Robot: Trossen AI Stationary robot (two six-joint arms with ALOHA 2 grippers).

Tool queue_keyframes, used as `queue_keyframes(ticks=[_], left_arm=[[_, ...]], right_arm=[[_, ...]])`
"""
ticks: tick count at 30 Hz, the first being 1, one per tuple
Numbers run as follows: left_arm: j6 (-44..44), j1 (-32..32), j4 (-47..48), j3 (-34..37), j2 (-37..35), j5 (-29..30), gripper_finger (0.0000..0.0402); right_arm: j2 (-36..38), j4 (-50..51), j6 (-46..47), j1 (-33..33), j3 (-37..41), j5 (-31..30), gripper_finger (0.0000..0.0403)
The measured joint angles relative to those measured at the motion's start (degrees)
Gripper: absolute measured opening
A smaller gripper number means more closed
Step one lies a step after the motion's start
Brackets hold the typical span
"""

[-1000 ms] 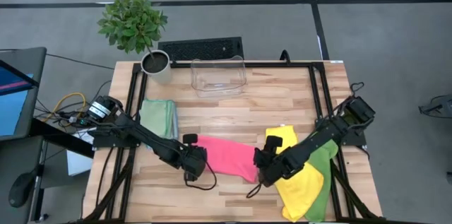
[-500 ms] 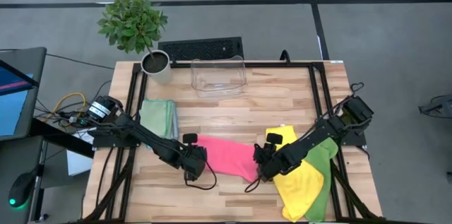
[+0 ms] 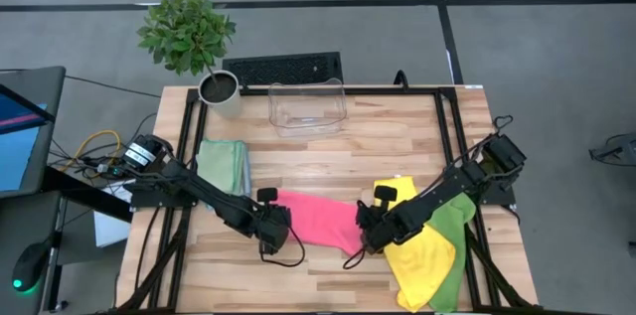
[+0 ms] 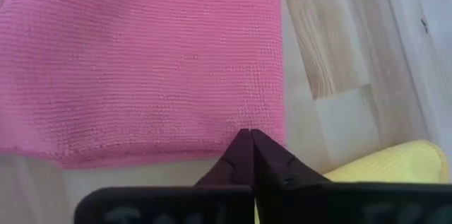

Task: Fold microfiber towels
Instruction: Fold the pink microfiber cloth

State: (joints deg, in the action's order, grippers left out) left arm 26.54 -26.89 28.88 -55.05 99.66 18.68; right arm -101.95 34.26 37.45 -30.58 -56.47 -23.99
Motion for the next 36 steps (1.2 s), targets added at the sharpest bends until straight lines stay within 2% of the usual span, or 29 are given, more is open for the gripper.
queue_keyframes(ticks=[3,5,13,16,18,20,25,27,36], left_arm=[[0.03,0.00,0.00,0.00,0.00,0.00,0.0110],[0.01,0.02,-0.01,-0.01,0.01,0.00,0.0110],[-0.27,0.00,-0.11,-0.02,0.02,0.01,0.0110],[-0.25,-0.03,-0.11,-0.02,0.02,0.02,0.0110],[-0.25,-0.07,-0.08,-0.02,0.02,-0.03,0.0110],[-0.25,-0.07,0.05,-0.02,0.02,-0.28,0.0110],[-0.32,-0.09,0.11,-0.02,0.04,-0.44,0.0110],[-0.32,-0.09,0.04,-0.02,0.04,-0.44,0.0110],[-0.04,-0.11,-1.62,-0.04,0.55,1.30,0.0110]], right_arm=[[0.73,-0.81,-0.30,-0.64,0.00,-0.08,0.0009],[1.79,-1.83,-0.19,-0.90,-0.11,0.00,0.0025],[1.46,-2.62,0.26,-0.03,-0.06,0.63,0.0201],[-1.01,-2.66,0.45,0.45,0.09,2.17,0.0228],[-2.29,-3.53,0.31,0.47,-0.14,2.61,0.0223],[-2.77,-3.49,1.07,0.39,-0.28,2.34,0.0195],[-1.50,-1.95,1.36,-0.03,0.09,2.05,0.0054],[-0.43,-1.27,1.22,0.19,0.05,1.83,0.0018],[0.63,4.36,4.27,0.92,0.02,-1.28,0.0044]])
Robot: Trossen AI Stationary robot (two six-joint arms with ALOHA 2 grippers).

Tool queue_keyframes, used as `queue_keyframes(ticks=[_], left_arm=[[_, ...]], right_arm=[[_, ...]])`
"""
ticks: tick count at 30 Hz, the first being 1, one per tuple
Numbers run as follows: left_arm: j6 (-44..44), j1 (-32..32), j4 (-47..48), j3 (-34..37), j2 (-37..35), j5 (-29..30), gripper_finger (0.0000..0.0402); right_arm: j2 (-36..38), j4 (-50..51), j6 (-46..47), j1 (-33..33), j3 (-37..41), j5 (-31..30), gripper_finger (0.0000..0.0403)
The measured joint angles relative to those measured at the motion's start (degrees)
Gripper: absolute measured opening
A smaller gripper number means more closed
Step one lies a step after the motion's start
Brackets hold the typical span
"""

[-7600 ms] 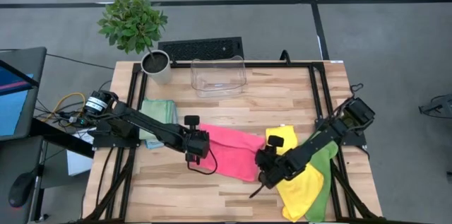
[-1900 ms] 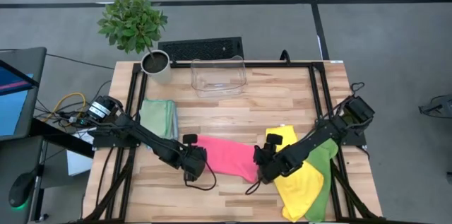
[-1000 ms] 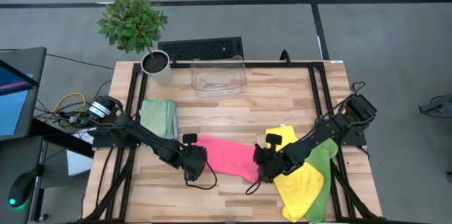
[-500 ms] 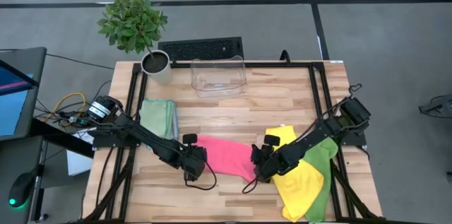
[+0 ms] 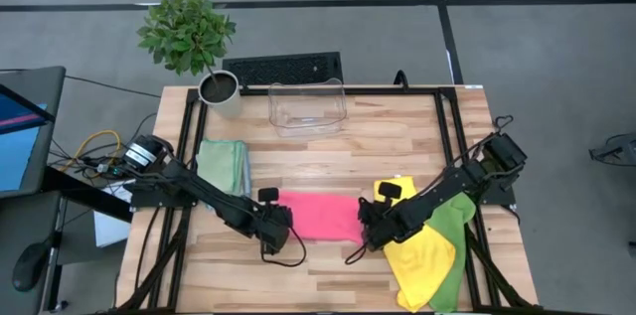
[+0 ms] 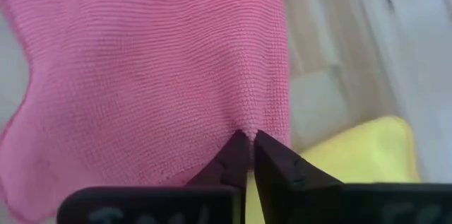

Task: Fold microfiber towels
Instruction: Fold the pink microfiber cloth

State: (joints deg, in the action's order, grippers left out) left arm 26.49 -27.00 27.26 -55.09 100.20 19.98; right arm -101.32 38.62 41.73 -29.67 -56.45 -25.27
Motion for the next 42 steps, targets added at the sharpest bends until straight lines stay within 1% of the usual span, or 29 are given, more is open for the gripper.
queue_keyframes(ticks=[2,4,7,9,11,13,17,19,20,22,24,27,34,36,38,40,42], left_arm=[[-0.50,-0.02,-0.75,0.15,0.37,-0.06,0.0110],[-0.56,-0.02,-4.42,0.82,1.18,-0.24,0.0110],[-0.40,-0.02,-9.53,3.60,1.03,-0.16,0.0110],[0.42,-0.04,-13.91,5.40,0.89,0.16,0.0109],[0.65,-0.23,-16.04,6.59,0.66,0.16,0.0104],[0.71,-0.22,-17.98,7.42,0.68,-0.02,0.0093],[0.65,-0.21,-21.14,8.77,0.70,0.03,0.0056],[0.62,-0.20,-21.62,9.19,0.73,-0.03,0.0035],[0.63,-0.22,-21.66,9.48,0.73,0.02,0.0025],[1.47,-0.33,-22.19,10.39,0.81,0.29,0.0009],[2.86,-0.31,-23.00,11.19,0.81,0.23,0.0005],[3.83,-0.44,-24.87,12.42,0.76,0.30,0.0010],[3.62,-0.50,-26.53,12.84,0.85,0.42,0.0010],[3.57,-0.50,-27.25,12.83,0.96,0.17,0.0009],[3.57,-0.50,-27.27,12.85,0.96,0.14,0.0009],[3.96,-0.50,-27.25,12.85,0.96,0.08,0.0009],[4.70,-0.50,-27.25,12.85,0.96,-0.01,0.0009]], right_arm=[[0.00,0.80,0.40,0.57,-0.02,-0.35,0.0045],[0.00,2.36,1.24,1.12,0.00,-1.29,0.0045],[0.68,4.40,1.85,1.94,-0.02,-3.03,0.0045],[2.47,4.06,1.82,1.66,-0.02,-3.61,0.0045],[4.51,2.17,1.78,0.61,-0.12,-4.76,0.0045],[6.71,2.24,1.77,-0.59,-0.07,-5.90,0.0045],[9.42,-0.09,1.87,-2.84,-0.07,-7.46,0.0046],[9.77,-1.35,1.78,-4.09,-0.20,-9.73,0.0046],[9.79,0.80,2.30,-4.73,-0.11,-11.89,0.0046],[9.79,7.72,7.56,-5.45,0.49,-15.94,0.0046],[9.81,11.11,12.52,-5.13,0.69,-17.58,0.0046],[9.81,12.62,15.39,-5.06,1.36,-17.75,0.0046],[9.81,11.96,15.32,-4.34,1.45,-16.86,0.0049],[9.81,11.93,14.64,-3.51,1.46,-15.50,0.0061],[9.81,11.95,13.24,-2.01,1.46,-13.01,0.0085],[9.81,12.20,11.18,-0.35,1.46,-10.67,0.0120],[10.08,14.67,9.55,0.83,1.46,-10.39,0.0162]])
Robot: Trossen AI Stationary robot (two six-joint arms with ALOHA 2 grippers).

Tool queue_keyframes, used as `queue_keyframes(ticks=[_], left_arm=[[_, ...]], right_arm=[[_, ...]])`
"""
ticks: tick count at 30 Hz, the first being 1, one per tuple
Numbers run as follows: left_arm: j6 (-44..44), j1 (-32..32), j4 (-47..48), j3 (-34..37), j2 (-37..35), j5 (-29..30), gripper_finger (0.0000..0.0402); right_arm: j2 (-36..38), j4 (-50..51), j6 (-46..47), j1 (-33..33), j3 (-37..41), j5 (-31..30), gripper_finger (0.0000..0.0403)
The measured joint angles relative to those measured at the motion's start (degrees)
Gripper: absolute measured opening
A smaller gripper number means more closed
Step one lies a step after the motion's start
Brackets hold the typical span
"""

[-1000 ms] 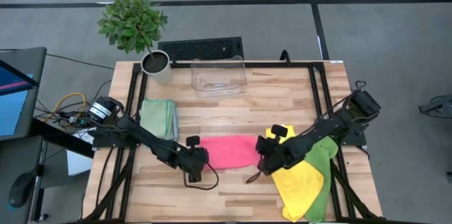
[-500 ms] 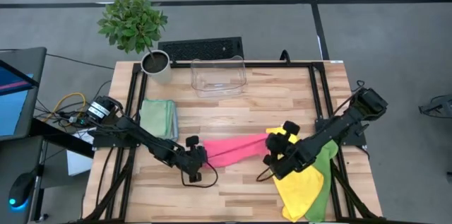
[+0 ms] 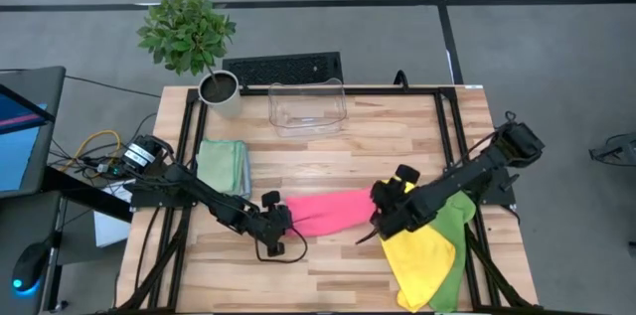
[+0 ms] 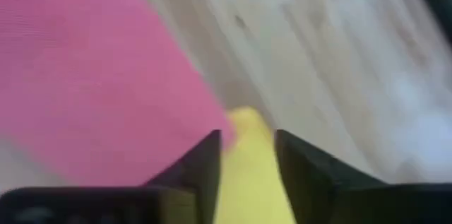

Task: Fold microfiber towels
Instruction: Fold the pink microfiber cloth

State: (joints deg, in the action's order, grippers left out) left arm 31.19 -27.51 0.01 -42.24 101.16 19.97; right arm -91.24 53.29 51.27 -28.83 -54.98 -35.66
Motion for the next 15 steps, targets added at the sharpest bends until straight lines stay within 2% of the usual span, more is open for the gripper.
queue_keyframes(ticks=[5,8,11,12,15], left_arm=[[2.71,0.00,0.44,-0.29,-0.34,-0.90,0.0008],[3.58,-0.04,2.31,-1.22,-2.30,-2.91,0.0008],[0.86,-0.26,6.18,-2.61,-6.12,-3.64,0.0008],[-0.77,-0.26,6.41,-3.11,-7.83,-2.24,0.0008],[-3.05,0.24,9.08,-3.29,-11.56,7.02,0.0008]], right_arm=[[3.57,4.87,3.09,0.65,0.09,-5.37,0.0249],[6.93,-3.26,3.83,-1.74,0.09,-6.85,0.0265],[7.56,-14.67,-0.49,-4.96,-0.01,-7.43,0.0265],[6.91,-17.39,-1.74,-5.80,-0.05,-7.76,0.0264],[3.90,-19.50,-2.86,-7.23,-0.02,-7.91,0.0261]])
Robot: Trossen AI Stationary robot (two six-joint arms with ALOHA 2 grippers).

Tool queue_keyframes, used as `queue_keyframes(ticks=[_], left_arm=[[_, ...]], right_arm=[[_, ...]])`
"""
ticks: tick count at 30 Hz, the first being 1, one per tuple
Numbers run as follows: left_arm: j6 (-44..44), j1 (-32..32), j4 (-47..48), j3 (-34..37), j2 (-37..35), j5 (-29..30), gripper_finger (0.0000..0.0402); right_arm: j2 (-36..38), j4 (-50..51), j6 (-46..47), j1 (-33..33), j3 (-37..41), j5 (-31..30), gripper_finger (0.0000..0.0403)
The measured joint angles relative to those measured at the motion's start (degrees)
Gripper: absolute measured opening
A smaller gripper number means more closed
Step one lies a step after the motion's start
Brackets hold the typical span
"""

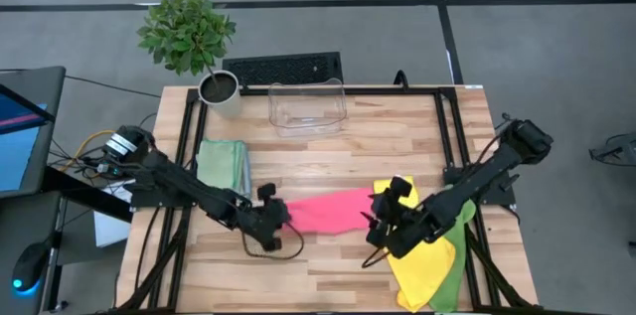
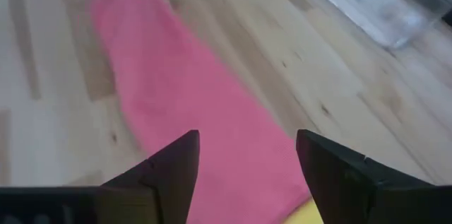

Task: Fold microfiber towels
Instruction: Fold the pink microfiber cloth

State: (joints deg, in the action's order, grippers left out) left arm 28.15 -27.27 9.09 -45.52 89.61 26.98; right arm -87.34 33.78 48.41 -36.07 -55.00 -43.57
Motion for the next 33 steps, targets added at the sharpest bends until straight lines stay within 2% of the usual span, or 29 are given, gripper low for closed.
queue_keyframes(ticks=[2,4,9,14,19,23,27,33], left_arm=[[-0.87,1.06,2.99,0.28,-1.31,1.92,0.0008],[-1.59,2.36,2.88,0.04,-2.22,0.90,0.0008],[-1.54,4.38,2.86,0.07,-0.29,-13.46,0.0008],[-1.33,3.66,3.64,0.01,4.81,-12.77,0.0019],[-1.44,3.76,2.80,-0.40,9.62,-13.54,0.0085],[-1.12,3.79,3.25,-0.32,9.72,-12.31,0.0157],[0.83,3.86,7.55,-0.26,7.84,-12.26,0.0217],[3.23,3.81,14.75,0.33,2.95,-12.96,0.0254]], right_arm=[[-1.95,0.30,1.04,0.15,0.02,-0.04,0.0261],[-3.33,1.99,2.00,0.52,0.06,0.14,0.0261],[-4.76,2.35,1.12,2.46,0.12,0.48,0.0260],[-5.34,-6.10,-4.13,5.88,2.29,3.16,0.0260],[-5.38,-20.15,-6.50,9.24,9.93,8.60,0.0260],[-5.38,-23.25,-6.44,11.66,13.73,8.65,0.0260],[-5.36,-27.81,-6.06,14.11,17.72,11.44,0.0260],[-5.60,-31.85,-4.91,15.59,21.61,12.15,0.0260]])
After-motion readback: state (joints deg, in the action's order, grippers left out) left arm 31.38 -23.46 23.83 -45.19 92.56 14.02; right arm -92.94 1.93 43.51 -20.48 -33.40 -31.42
